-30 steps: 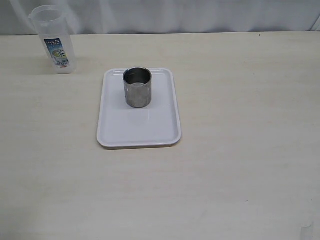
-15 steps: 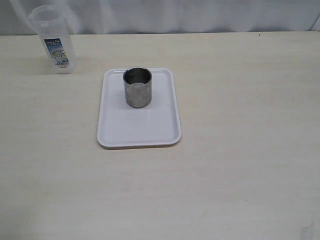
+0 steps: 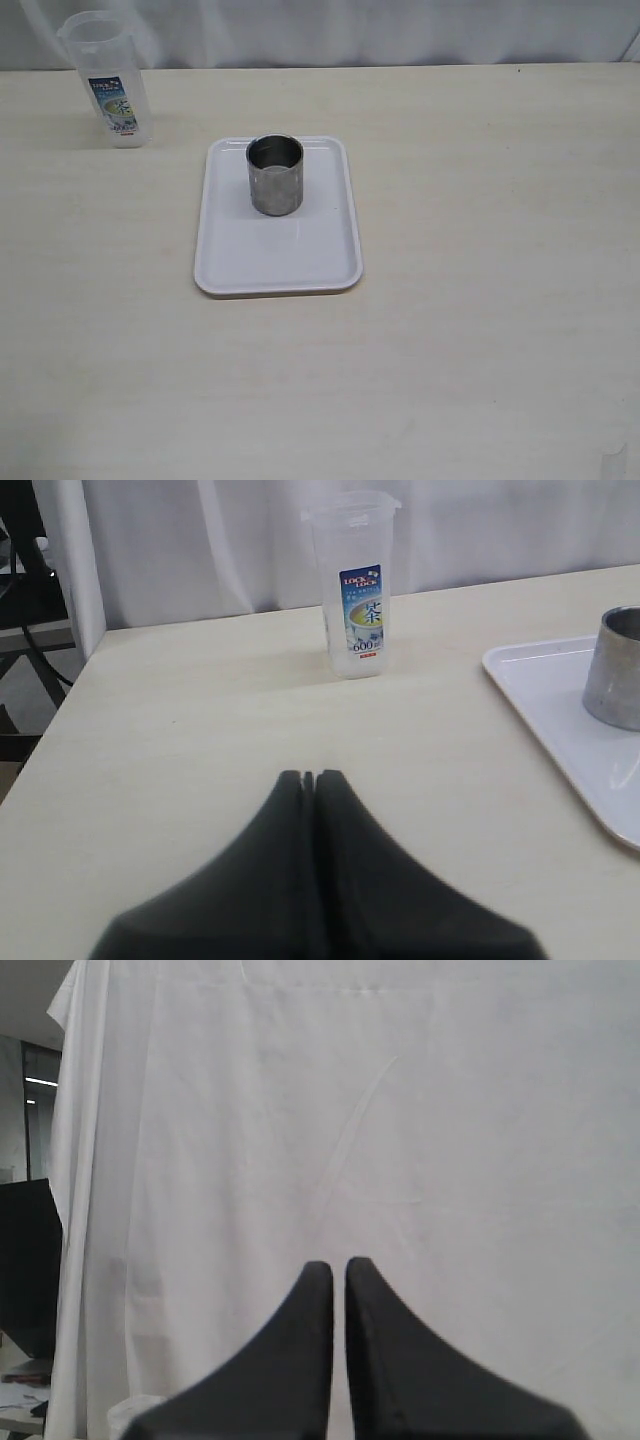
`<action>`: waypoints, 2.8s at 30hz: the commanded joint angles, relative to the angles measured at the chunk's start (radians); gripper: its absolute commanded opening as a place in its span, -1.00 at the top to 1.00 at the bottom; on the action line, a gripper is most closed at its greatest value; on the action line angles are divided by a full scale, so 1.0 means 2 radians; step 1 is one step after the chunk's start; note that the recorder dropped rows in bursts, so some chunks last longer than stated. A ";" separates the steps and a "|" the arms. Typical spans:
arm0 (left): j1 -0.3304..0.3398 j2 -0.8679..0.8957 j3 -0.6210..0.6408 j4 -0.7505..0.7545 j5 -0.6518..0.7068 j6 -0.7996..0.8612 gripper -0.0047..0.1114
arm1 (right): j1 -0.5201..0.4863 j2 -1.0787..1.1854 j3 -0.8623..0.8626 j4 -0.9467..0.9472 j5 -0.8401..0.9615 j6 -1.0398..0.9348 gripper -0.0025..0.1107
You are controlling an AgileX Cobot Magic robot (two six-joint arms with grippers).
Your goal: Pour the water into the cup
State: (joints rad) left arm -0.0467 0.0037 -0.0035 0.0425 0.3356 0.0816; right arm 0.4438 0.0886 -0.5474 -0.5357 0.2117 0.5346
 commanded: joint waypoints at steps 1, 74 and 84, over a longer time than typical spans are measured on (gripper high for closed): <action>0.000 -0.002 0.002 0.000 -0.006 -0.002 0.92 | -0.001 -0.027 0.013 0.010 -0.003 0.000 0.88; 0.000 -0.002 0.002 0.000 -0.006 -0.002 0.92 | -0.245 -0.044 0.274 0.262 0.062 -0.282 0.88; 0.000 -0.002 0.002 0.000 -0.006 -0.002 0.92 | -0.245 -0.044 0.274 0.262 0.065 -0.282 0.88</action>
State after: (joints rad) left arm -0.0467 0.0037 -0.0035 0.0425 0.3356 0.0816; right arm -0.0403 0.0043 -0.0025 0.0000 0.3314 -0.0335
